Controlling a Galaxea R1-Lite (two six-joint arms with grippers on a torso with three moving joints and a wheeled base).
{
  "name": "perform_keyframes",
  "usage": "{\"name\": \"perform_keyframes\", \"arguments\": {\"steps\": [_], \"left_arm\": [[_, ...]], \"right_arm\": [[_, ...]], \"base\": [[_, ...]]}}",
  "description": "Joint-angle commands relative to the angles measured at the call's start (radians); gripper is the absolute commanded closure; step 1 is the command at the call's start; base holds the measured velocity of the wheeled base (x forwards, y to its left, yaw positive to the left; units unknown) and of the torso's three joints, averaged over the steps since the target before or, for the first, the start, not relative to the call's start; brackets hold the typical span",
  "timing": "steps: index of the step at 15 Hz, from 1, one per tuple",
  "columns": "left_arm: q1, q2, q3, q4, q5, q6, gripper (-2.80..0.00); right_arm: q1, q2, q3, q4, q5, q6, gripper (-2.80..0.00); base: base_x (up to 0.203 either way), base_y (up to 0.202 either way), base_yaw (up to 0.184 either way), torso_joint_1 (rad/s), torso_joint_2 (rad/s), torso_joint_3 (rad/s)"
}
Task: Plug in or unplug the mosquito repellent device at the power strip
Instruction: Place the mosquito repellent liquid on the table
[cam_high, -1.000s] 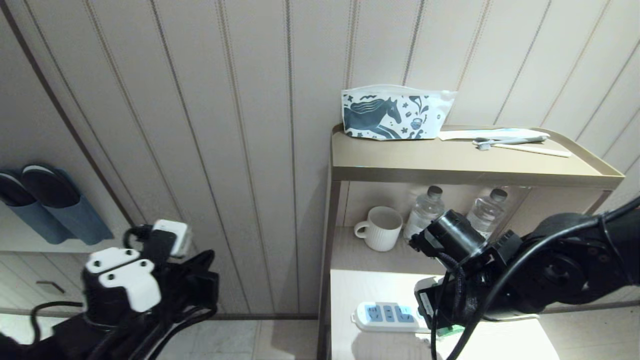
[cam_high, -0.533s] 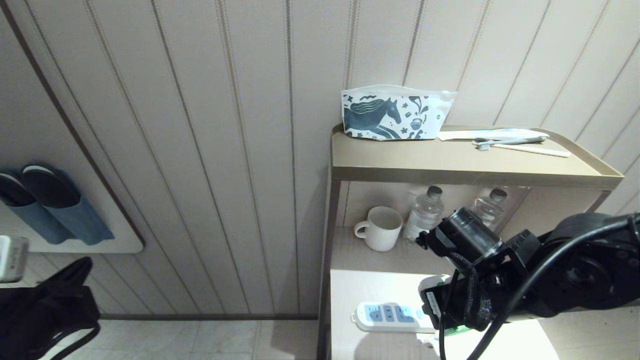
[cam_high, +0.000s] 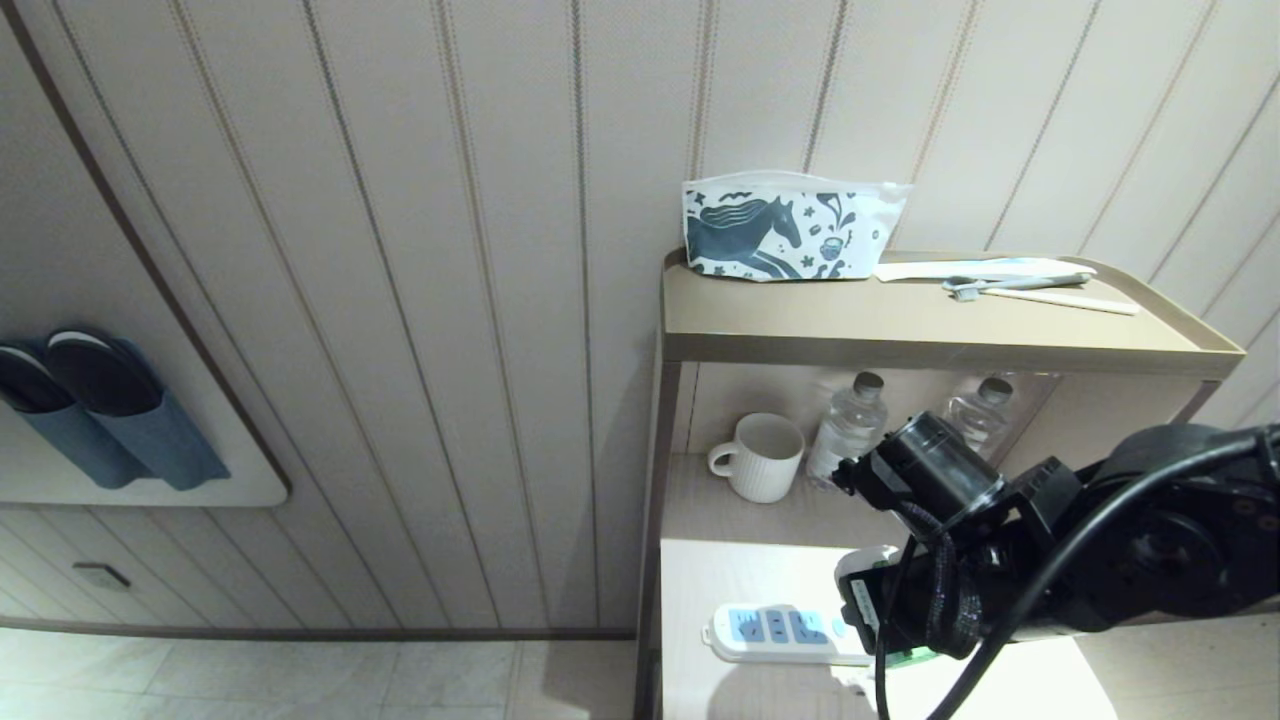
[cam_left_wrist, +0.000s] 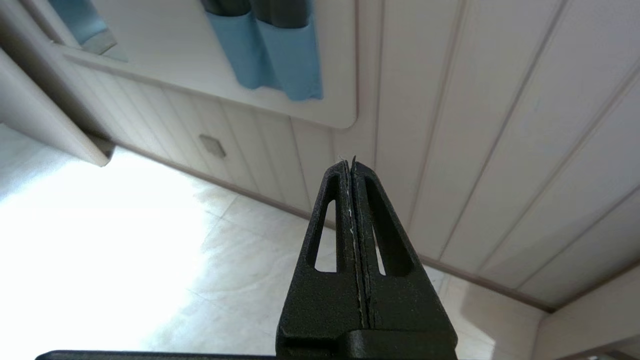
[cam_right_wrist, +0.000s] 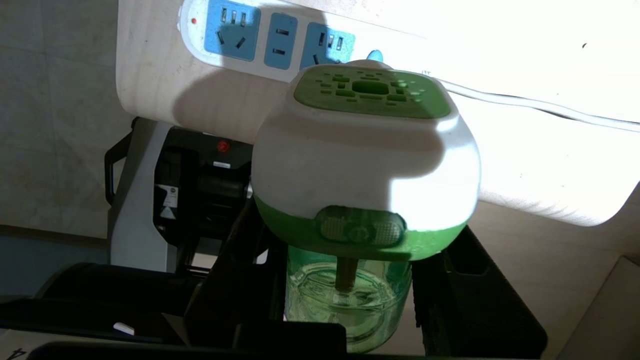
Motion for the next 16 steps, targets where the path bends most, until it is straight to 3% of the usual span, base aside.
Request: {"name": "perform_keyframes", "arguments": {"steps": [1, 3, 4, 7, 10, 14, 16], "left_arm": [[0.032, -0.142, 0.083, 0.002, -0.056, 0.007, 0.00], [0.040, -0.233, 0.149, 0.004, -0.164, 0.033, 0.00], [0.059, -0.281, 0.160, 0.011, -0.252, 0.042, 0.00], [0.079, -0.457, 0.147, 0.095, -0.395, 0.047, 0.00], [0.083, -0.476, 0.173, 0.168, -0.533, 0.065, 0.00], [0.083, -0.481, 0.160, 0.214, -0.536, 0.083, 0.00], [0.083, -0.481, 0.162, 0.213, -0.533, 0.058, 0.00]], "right_arm": [[0.000, -0.009, -0.003, 0.002, -0.002, 0.003, 0.00], [0.000, -0.016, -0.004, 0.002, -0.003, 0.003, 0.00], [0.000, -0.019, -0.004, 0.002, -0.003, 0.003, 0.00], [0.000, -0.072, -0.002, -0.001, -0.005, 0.004, 0.00], [0.000, -0.193, -0.001, -0.003, -0.006, 0.002, 0.00], [-0.006, -0.388, 0.077, -0.016, -0.035, -0.007, 0.00], [-0.015, -0.476, 0.179, -0.111, -0.087, -0.023, 0.00]], "base": [[0.000, 0.000, 0.000, 0.000, 0.00, 0.000], [0.000, 0.000, 0.000, 0.000, 0.00, 0.000], [0.000, 0.000, 0.000, 0.000, 0.00, 0.000], [0.000, 0.000, 0.000, 0.000, 0.00, 0.000], [0.000, 0.000, 0.000, 0.000, 0.00, 0.000], [0.000, 0.000, 0.000, 0.000, 0.00, 0.000], [0.000, 0.000, 0.000, 0.000, 0.00, 0.000]]}}
